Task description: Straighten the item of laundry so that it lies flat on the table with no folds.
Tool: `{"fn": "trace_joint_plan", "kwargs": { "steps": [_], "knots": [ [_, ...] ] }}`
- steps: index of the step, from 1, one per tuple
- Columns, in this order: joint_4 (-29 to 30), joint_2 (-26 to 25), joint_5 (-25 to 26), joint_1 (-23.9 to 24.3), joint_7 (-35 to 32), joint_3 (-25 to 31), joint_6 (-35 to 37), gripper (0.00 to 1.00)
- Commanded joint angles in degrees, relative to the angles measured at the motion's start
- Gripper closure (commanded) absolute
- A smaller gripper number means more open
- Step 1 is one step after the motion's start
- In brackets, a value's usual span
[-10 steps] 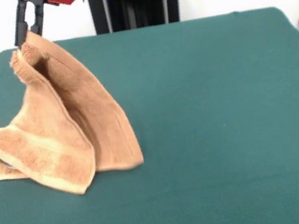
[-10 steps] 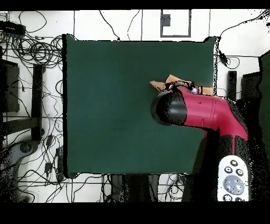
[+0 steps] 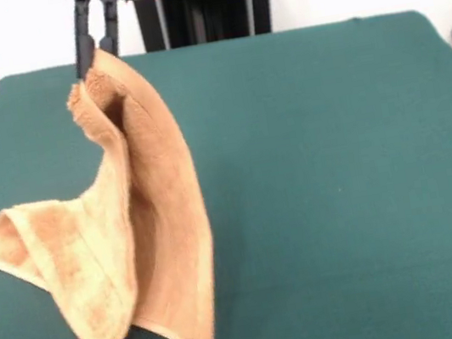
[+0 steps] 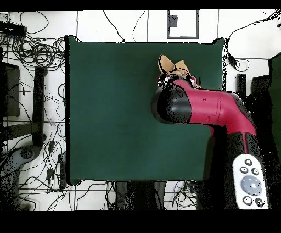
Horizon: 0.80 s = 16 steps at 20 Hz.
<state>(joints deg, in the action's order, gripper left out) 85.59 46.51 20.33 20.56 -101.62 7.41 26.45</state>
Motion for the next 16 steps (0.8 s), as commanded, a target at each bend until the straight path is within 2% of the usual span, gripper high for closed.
{"fn": "trace_joint_plan", "kwargs": {
  "steps": [1,5,8,12,14,16],
  "knots": [
    [9.70,-0.24,-1.29,3.82,9.78,16.14,-5.53,1.00],
    [10.96,-0.20,-0.42,7.28,9.58,21.48,-6.35,1.00],
    [10.42,0.31,1.44,6.69,8.40,20.31,-3.98,1.00],
    [7.58,-0.55,8.66,0.34,3.44,10.21,-2.73,1.00],
    [4.05,-2.64,13.33,-5.71,-3.14,1.84,-2.18,1.00],
    [0.52,-5.81,16.25,-11.08,-9.19,-4.94,2.12,1.00]
  ]
}}
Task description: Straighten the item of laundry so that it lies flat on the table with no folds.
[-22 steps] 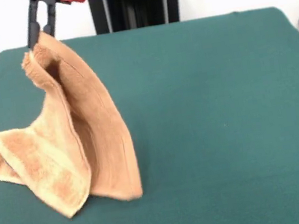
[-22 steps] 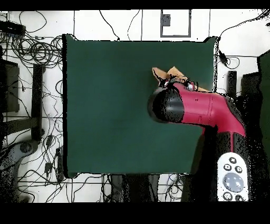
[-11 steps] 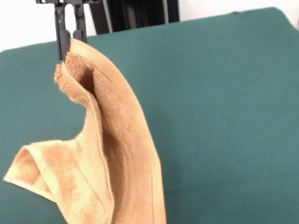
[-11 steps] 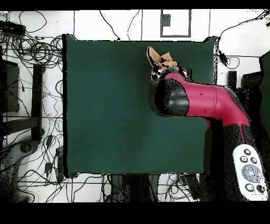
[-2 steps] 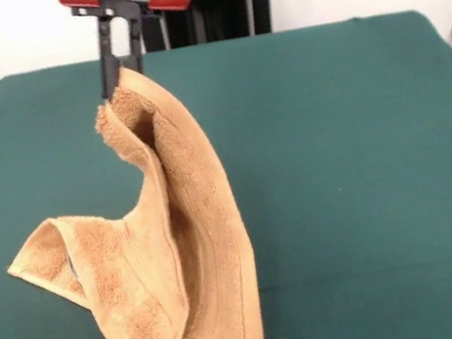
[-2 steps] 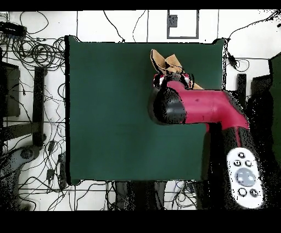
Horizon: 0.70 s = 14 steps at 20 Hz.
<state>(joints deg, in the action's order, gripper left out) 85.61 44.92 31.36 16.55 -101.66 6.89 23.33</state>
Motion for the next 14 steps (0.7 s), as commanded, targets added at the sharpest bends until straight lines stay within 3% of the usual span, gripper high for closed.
{"fn": "trace_joint_plan", "kwargs": {
  "steps": [1,6,8,14],
  "knots": [
    [-1.26,-5.80,6.68,-9.75,-12.17,-7.81,7.39,1.00],
    [-7.51,-13.76,11.66,-20.34,-25.10,-22.05,12.83,1.00],
    [-9.91,-18.09,11.13,-23.19,-31.90,-26.81,14.84,1.00],
    [-12.55,-25.01,8.49,-28.35,-42.17,-35.62,19.23,1.00]
  ]
}}
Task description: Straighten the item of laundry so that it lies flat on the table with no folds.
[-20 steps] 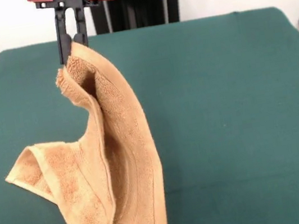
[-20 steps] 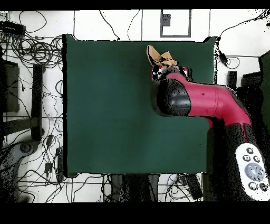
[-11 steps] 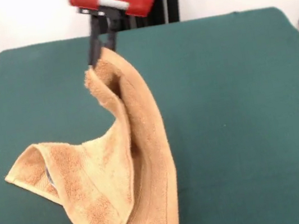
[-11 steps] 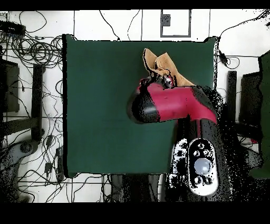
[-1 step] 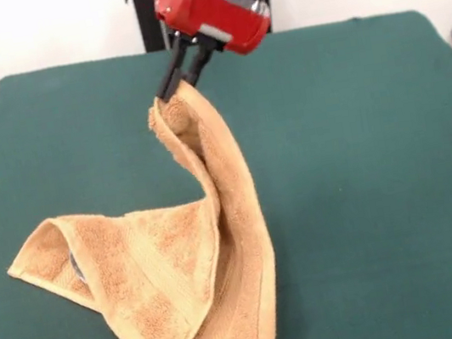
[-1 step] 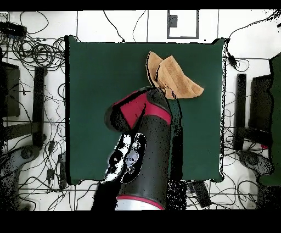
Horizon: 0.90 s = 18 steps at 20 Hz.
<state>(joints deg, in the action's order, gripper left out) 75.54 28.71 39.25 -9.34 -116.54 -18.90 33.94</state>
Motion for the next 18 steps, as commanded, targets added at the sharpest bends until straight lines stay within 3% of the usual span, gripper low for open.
{"fn": "trace_joint_plan", "kwargs": {
  "steps": [1,8,12,18],
  "knots": [
    [-2.65,-9.95,0.33,-3.45,-29.73,-11.42,9.09,1.00],
    [-1.06,-17.22,-3.59,-7.11,-47.11,-16.18,4.60,1.00],
    [3.10,-19.22,-11.21,-8.24,-55.99,-14.23,3.98,1.00],
    [6.54,-20.62,-20.08,-7.51,-62.72,-11.70,1.80,1.00]
  ]
}}
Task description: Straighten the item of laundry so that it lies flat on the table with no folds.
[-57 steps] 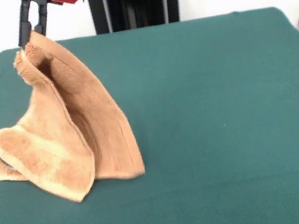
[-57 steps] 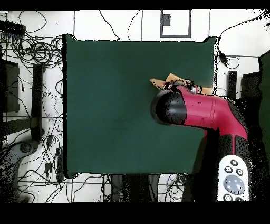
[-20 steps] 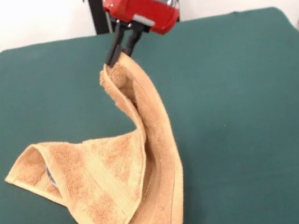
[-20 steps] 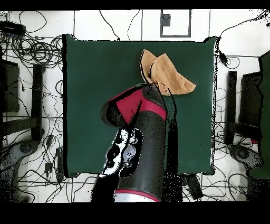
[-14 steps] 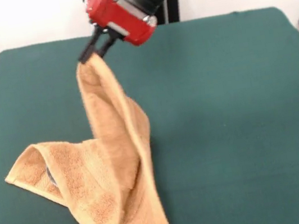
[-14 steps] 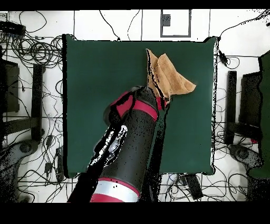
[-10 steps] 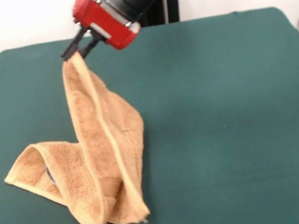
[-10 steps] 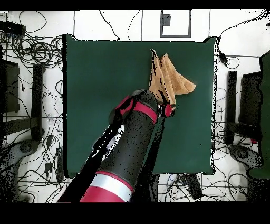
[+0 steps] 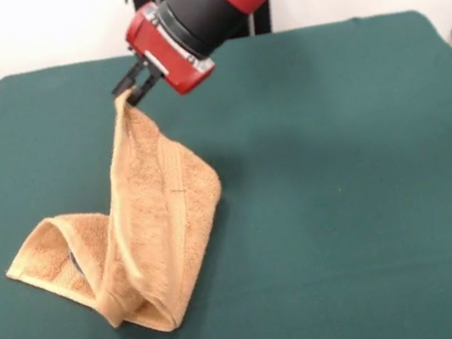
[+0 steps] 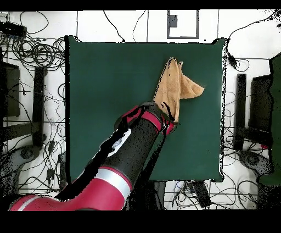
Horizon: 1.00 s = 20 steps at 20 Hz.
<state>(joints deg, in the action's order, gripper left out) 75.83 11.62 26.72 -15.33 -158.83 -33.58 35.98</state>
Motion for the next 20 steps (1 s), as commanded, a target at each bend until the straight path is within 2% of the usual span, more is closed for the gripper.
{"fn": "trace_joint_plan", "kwargs": {
  "steps": [1,5,7,9,16,20],
  "knots": [
    [6.77,-3.17,-8.89,-1.46,-20.51,3.38,0.77,1.00],
    [9.37,0.67,-13.75,-0.24,-17.07,5.22,6.25,1.00],
    [9.35,2.99,-15.35,-0.77,-14.49,4.35,12.19,1.00],
    [9.39,4.74,-17.74,-2.09,-14.91,2.81,18.48,1.00],
    [9.29,3.90,-23.12,-6.56,-22.64,-1.36,28.37,1.00],
    [8.24,1.91,-22.75,-9.65,-24.74,-5.51,31.40,1.00]
  ]
}}
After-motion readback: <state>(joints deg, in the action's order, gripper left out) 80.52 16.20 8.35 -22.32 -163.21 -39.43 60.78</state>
